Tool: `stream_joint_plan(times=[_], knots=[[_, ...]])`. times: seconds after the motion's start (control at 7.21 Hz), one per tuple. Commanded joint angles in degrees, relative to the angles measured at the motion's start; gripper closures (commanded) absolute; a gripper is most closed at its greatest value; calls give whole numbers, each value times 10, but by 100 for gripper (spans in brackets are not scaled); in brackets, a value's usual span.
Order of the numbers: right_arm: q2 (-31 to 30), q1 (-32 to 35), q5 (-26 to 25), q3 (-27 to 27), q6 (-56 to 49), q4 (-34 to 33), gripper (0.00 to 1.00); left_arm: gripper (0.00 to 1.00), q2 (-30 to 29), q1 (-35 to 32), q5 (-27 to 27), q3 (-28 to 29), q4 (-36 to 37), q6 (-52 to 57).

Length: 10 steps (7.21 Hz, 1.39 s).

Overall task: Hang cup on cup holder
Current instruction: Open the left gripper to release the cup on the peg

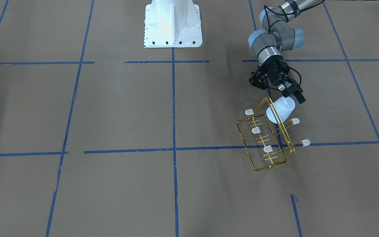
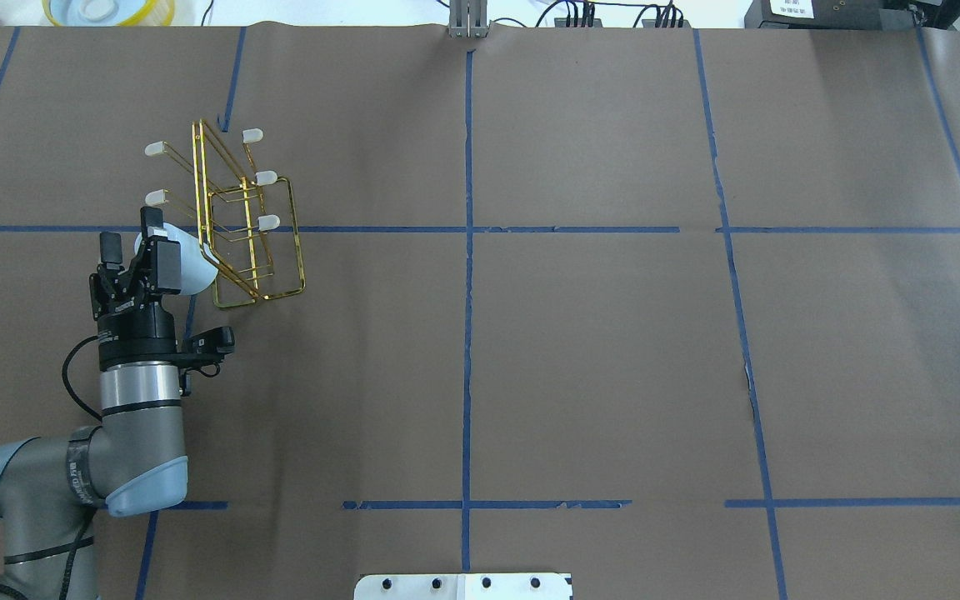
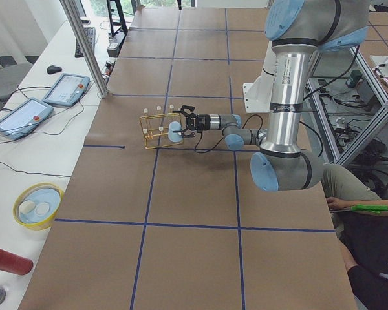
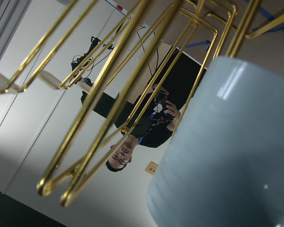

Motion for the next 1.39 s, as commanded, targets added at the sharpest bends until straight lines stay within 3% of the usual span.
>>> stream_joint_plan(times=[0.0, 0.28, 0.97, 1.25], knots=[[0, 0, 0, 0, 0, 0, 0, 0, 62, -2, -1, -75, -13, -60], [0, 0, 0, 0, 0, 0, 0, 0, 87, -2, -18, -83, -82, -187], [0, 0, 0, 0, 0, 0, 0, 0, 142, 1, -252, -123, -106, -723], [0, 0, 0, 0, 0, 0, 0, 0, 149, 3, -274, -122, -119, -861]])
